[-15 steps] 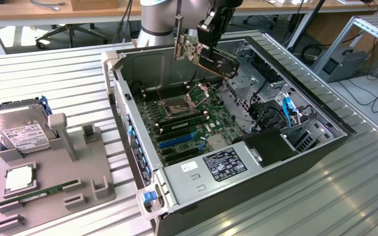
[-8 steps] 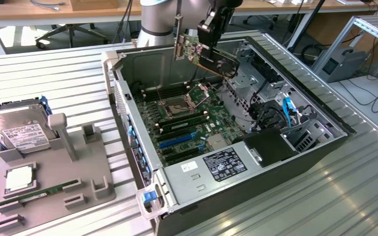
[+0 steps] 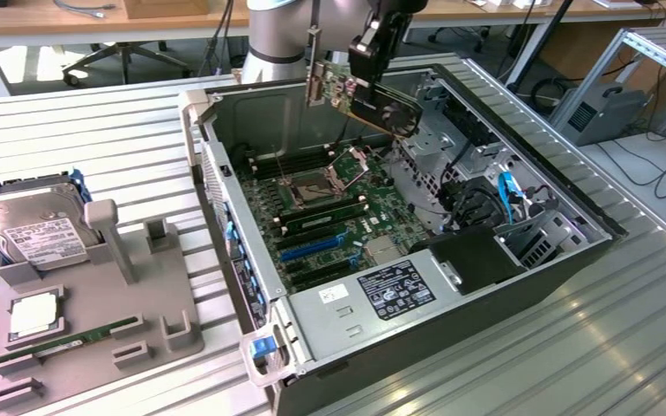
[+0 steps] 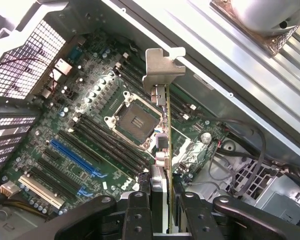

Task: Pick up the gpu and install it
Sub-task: 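Insert the gpu into the slot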

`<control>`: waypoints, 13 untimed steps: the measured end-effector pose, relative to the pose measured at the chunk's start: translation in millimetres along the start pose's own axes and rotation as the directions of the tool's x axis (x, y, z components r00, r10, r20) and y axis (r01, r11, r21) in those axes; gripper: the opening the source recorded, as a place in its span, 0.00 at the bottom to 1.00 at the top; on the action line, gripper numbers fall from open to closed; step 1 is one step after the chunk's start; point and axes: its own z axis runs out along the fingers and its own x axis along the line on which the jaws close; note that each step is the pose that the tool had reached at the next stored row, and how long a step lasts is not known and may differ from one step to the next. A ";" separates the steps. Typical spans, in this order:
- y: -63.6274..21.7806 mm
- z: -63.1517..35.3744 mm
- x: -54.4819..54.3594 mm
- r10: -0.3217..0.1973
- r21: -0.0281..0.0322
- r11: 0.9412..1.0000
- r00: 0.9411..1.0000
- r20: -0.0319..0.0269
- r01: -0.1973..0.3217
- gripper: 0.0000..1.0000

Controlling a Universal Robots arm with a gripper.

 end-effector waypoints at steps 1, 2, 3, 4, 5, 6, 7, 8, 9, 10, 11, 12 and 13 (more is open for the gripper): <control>0.0 0.0 0.0 -0.004 0.000 1.000 1.000 0.000 0.004 0.27; 0.1 0.0 -0.1 -0.008 0.000 1.000 1.000 0.000 0.008 0.27; 0.2 0.0 -0.1 -0.013 0.000 1.000 1.000 0.000 0.013 0.27; 0.2 0.0 -0.2 -0.017 -0.001 1.000 1.000 0.000 0.017 0.27; 0.3 0.0 -0.2 -0.020 -0.001 1.000 1.000 0.000 0.020 0.27; 0.3 0.0 -0.2 -0.022 -0.001 1.000 1.000 -0.001 0.022 0.27; 0.4 0.0 -0.2 -0.025 -0.001 1.000 1.000 -0.001 0.025 0.27; 0.4 0.0 -0.3 -0.028 -0.001 1.000 1.000 -0.001 0.028 0.27; 0.5 0.0 -0.3 -0.031 -0.001 1.000 1.000 -0.001 0.031 0.27; 0.5 0.0 -0.4 -0.034 -0.001 0.999 0.999 -0.001 0.034 0.27; 0.6 0.0 -0.4 -0.038 -0.001 0.999 0.999 -0.001 0.038 0.27; 0.6 0.0 -0.4 -0.041 -0.001 0.999 0.999 -0.001 0.041 0.27; 0.6 0.0 -0.4 -0.044 -0.001 0.999 0.999 -0.001 0.044 0.27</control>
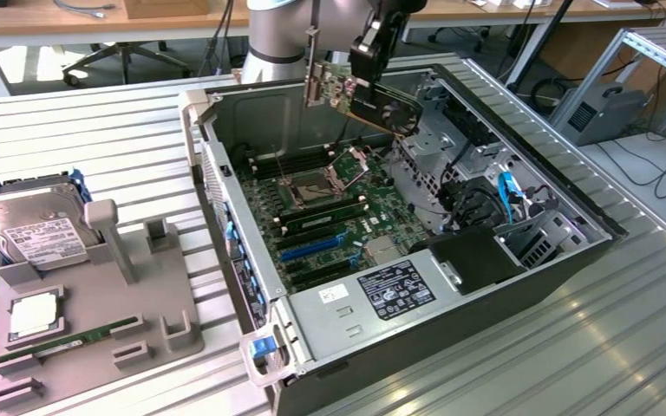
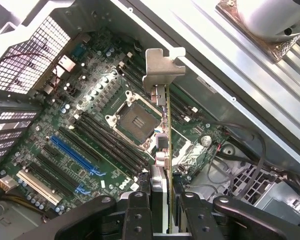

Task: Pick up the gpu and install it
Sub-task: 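Insert the gpu into the slot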

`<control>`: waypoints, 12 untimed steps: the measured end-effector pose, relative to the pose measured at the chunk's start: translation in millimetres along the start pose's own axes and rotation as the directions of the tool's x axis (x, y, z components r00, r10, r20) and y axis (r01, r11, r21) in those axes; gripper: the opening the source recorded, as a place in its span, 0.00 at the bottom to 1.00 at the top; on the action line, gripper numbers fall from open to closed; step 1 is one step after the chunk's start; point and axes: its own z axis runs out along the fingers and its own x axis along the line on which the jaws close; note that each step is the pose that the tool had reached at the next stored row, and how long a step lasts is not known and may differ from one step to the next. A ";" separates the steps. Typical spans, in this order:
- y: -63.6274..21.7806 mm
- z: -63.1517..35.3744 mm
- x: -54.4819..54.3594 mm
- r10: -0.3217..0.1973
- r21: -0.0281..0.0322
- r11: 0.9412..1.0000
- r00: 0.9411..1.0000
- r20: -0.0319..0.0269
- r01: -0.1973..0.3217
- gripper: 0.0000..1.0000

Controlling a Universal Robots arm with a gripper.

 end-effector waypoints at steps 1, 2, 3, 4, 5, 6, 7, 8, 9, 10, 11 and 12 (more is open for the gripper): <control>0.0 0.0 -0.1 -0.003 0.000 1.000 1.000 0.000 0.003 0.27; 0.1 0.0 -0.1 -0.006 0.000 1.000 1.000 0.000 0.006 0.27; 0.1 0.0 -0.1 -0.009 0.000 1.000 1.000 0.000 0.009 0.27; 0.2 0.0 -0.1 -0.011 0.000 1.000 1.000 0.000 0.011 0.27; 0.2 0.0 -0.2 -0.014 0.000 1.000 1.000 0.000 0.014 0.27; 0.3 0.0 -0.2 -0.017 0.000 1.000 1.000 0.000 0.017 0.27; 0.3 0.0 -0.3 -0.021 -0.001 1.000 1.000 -0.001 0.021 0.27; 0.4 0.0 -0.3 -0.024 -0.001 1.000 1.000 -0.001 0.024 0.27; 0.4 0.0 -0.4 -0.028 -0.001 1.000 1.000 -0.001 0.028 0.27; 0.5 0.0 -0.4 -0.031 -0.001 1.000 1.000 -0.001 0.031 0.27; 0.6 0.0 -0.5 -0.035 -0.001 0.999 0.999 -0.001 0.035 0.27; 0.6 0.0 -0.5 -0.038 -0.001 0.999 0.999 -0.001 0.038 0.27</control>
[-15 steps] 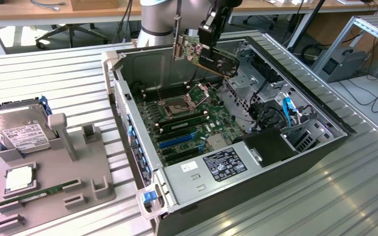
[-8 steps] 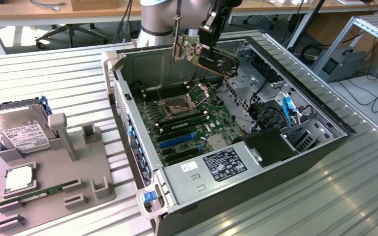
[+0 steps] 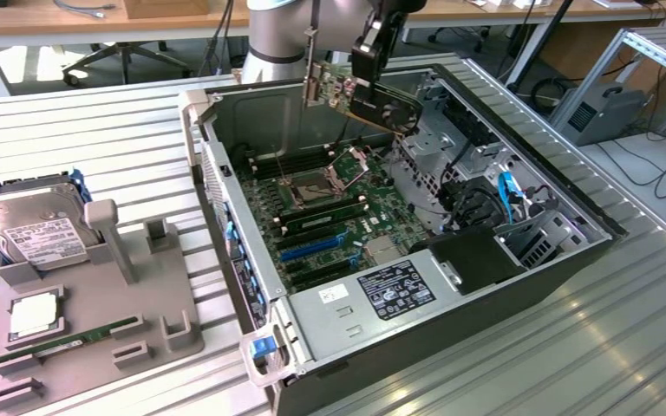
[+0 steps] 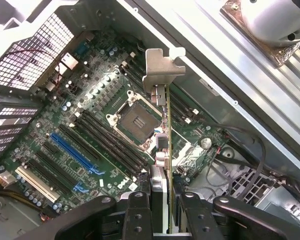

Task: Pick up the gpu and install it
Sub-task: 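Insert the gpu into the slot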

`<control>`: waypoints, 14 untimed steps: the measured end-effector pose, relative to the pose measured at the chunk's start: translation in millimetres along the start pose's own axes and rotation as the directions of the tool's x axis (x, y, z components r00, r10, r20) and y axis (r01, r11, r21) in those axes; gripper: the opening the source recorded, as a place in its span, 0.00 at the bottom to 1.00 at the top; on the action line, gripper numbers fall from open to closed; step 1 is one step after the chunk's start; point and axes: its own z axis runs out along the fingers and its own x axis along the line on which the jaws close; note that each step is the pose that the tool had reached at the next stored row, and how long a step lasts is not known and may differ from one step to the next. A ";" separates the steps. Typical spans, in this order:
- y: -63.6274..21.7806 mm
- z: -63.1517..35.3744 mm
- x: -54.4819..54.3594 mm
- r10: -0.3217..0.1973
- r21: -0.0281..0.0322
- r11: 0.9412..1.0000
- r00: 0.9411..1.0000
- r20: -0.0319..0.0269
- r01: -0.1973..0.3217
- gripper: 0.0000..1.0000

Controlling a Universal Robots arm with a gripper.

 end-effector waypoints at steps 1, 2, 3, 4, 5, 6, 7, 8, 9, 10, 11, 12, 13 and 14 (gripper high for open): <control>0.0 0.0 -0.1 -0.005 0.000 1.000 1.000 0.000 0.005 0.27; 0.1 0.0 -0.1 -0.010 0.000 1.000 1.000 0.000 0.010 0.27; 0.1 0.0 -0.1 -0.014 0.000 1.000 1.000 0.000 0.014 0.27; 0.1 0.0 -0.1 -0.017 0.000 1.000 1.000 0.000 0.017 0.27; 0.1 0.0 -0.1 -0.021 -0.001 1.000 1.000 -0.001 0.021 0.27; 0.1 0.0 -0.1 -0.025 -0.001 1.000 1.000 -0.001 0.025 0.27; 0.2 0.0 -0.1 -0.028 -0.001 1.000 1.000 -0.001 0.028 0.27; 0.2 0.0 -0.1 -0.032 -0.001 1.000 1.000 -0.001 0.032 0.27; 0.2 0.0 -0.1 -0.035 -0.001 0.999 0.999 -0.001 0.035 0.27; 0.2 0.0 -0.1 -0.038 -0.001 0.999 0.999 -0.001 0.038 0.27; 0.2 0.0 -0.1 -0.041 -0.001 0.999 0.999 -0.001 0.041 0.27; 0.2 0.0 -0.1 -0.046 -0.001 0.999 0.999 -0.001 0.046 0.27; 0.2 0.0 -0.2 -0.050 -0.001 0.999 0.999 -0.001 0.050 0.27; 0.3 0.0 -0.3 -0.053 -0.002 0.999 0.999 -0.001 0.053 0.27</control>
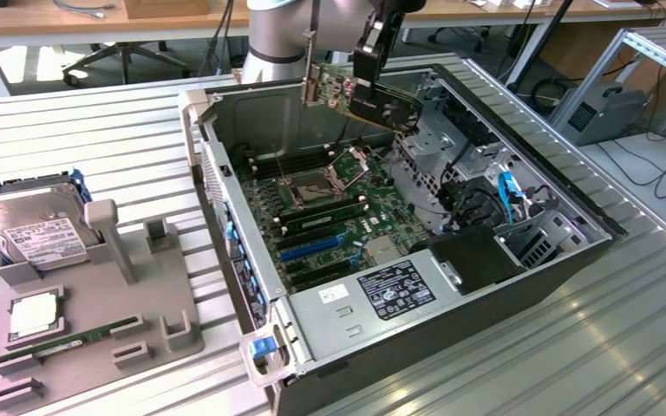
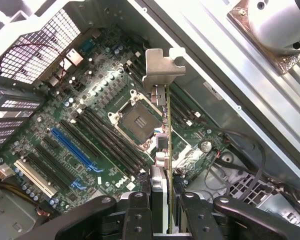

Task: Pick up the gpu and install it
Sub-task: 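Insert the gpu into the slot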

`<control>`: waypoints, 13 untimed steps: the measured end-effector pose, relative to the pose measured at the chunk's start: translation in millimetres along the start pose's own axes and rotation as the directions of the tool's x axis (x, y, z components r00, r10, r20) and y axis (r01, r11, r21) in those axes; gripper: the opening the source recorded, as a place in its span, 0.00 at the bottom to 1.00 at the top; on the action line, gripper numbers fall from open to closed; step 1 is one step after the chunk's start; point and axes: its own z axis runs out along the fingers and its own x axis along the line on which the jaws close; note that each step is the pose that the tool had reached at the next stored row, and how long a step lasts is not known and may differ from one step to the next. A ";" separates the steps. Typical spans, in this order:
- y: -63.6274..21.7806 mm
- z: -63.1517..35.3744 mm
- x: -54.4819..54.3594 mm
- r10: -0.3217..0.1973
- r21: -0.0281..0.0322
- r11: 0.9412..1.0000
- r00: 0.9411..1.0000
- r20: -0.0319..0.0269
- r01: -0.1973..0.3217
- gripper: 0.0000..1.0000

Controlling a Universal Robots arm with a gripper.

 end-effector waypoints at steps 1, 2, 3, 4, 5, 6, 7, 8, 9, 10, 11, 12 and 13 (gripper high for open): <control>0.0 0.0 -0.1 -0.003 0.000 1.000 1.000 0.000 0.003 0.27; 0.1 0.0 -0.1 -0.007 0.000 1.000 1.000 0.000 0.007 0.27; 0.1 0.0 -0.2 -0.010 0.000 1.000 1.000 0.000 0.010 0.27; 0.2 0.0 -0.3 -0.013 0.000 1.000 1.000 0.000 0.013 0.27; 0.3 0.0 -0.3 -0.016 0.000 1.000 1.000 0.000 0.016 0.27; 0.4 0.0 -0.4 -0.019 -0.001 1.000 1.000 0.000 0.019 0.27; 0.4 0.0 -0.4 -0.022 -0.001 1.000 1.000 -0.001 0.022 0.27; 0.5 0.0 -0.5 -0.025 -0.001 1.000 1.000 -0.001 0.025 0.27; 0.6 0.0 -0.6 -0.028 -0.001 1.000 1.000 -0.001 0.028 0.27; 0.6 0.0 -0.6 -0.032 -0.001 0.999 0.999 -0.001 0.032 0.27; 0.7 0.0 -0.7 -0.035 -0.001 0.999 0.999 -0.001 0.035 0.27; 0.8 0.0 -0.8 -0.038 -0.001 0.999 0.999 -0.001 0.038 0.27; 0.9 0.0 -0.9 -0.042 -0.001 0.999 0.999 -0.001 0.042 0.27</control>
